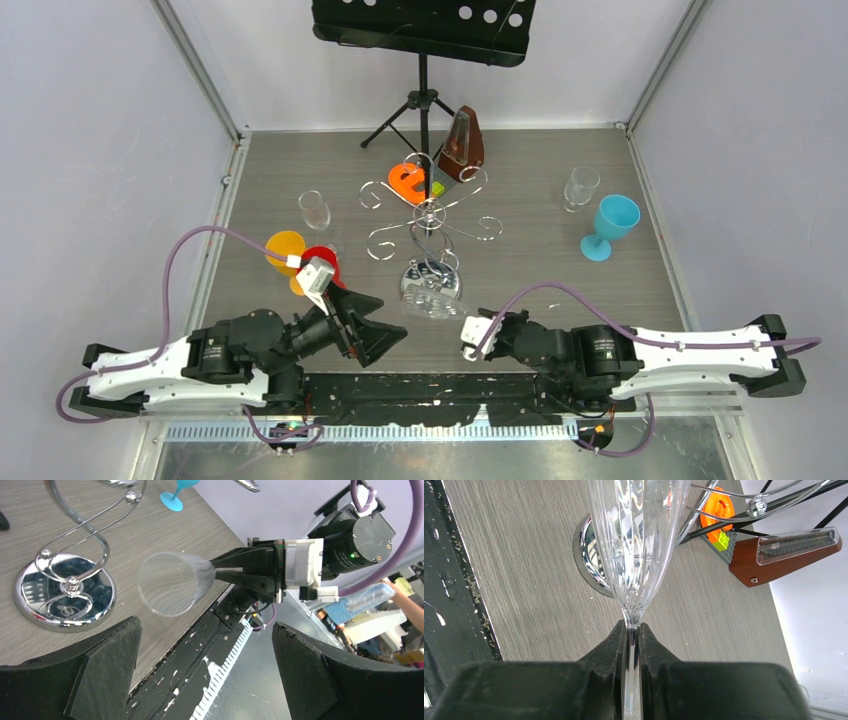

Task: Take the wine glass off the wine glass rack
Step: Place the wine glass at the center of the board.

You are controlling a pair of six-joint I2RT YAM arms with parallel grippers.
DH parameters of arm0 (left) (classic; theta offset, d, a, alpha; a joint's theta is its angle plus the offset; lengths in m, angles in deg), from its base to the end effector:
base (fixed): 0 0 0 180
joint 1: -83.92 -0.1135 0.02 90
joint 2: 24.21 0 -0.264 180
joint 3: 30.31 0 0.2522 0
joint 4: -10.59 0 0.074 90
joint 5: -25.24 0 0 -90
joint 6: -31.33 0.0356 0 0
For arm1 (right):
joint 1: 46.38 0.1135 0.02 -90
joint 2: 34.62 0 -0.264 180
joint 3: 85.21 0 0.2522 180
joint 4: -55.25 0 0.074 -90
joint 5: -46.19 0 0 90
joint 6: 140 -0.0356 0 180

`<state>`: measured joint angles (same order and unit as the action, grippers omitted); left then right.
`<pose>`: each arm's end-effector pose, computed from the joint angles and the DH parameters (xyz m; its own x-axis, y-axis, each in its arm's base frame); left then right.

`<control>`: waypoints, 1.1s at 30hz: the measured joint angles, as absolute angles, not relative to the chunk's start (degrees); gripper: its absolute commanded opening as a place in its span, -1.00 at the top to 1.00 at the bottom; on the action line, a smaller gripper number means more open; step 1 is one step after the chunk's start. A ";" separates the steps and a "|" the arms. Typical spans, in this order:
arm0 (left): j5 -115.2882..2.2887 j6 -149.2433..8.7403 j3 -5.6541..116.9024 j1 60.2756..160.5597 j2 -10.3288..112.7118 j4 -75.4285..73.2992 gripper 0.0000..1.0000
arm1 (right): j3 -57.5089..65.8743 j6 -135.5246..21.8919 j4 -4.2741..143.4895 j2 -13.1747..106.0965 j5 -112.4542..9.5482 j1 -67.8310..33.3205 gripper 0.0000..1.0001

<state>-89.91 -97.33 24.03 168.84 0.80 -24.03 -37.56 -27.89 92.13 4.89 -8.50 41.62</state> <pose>0.0245 -0.1046 0.3389 -0.5462 -0.2417 -0.8020 0.6697 0.4491 -0.5914 0.0260 0.1555 0.2676 0.2848 -0.6466 -0.7077 -0.7455 0.3148 -0.5875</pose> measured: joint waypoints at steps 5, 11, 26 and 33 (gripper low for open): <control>-92.79 -101.09 21.69 168.54 -2.70 -25.39 -0.99 | -37.61 -27.00 92.56 2.31 -8.52 41.62 0.89; -93.40 -104.89 19.73 166.26 -5.52 -27.18 -0.99 | -37.67 -24.22 92.69 -0.25 -10.36 41.62 0.89; -73.43 -109.94 13.98 146.48 -4.97 -22.98 -0.81 | -38.37 -17.05 89.94 -1.43 -16.24 41.62 0.89; -65.56 -111.49 12.89 143.01 -4.60 -21.52 -0.67 | -38.37 -15.15 87.58 1.96 -16.44 41.62 0.89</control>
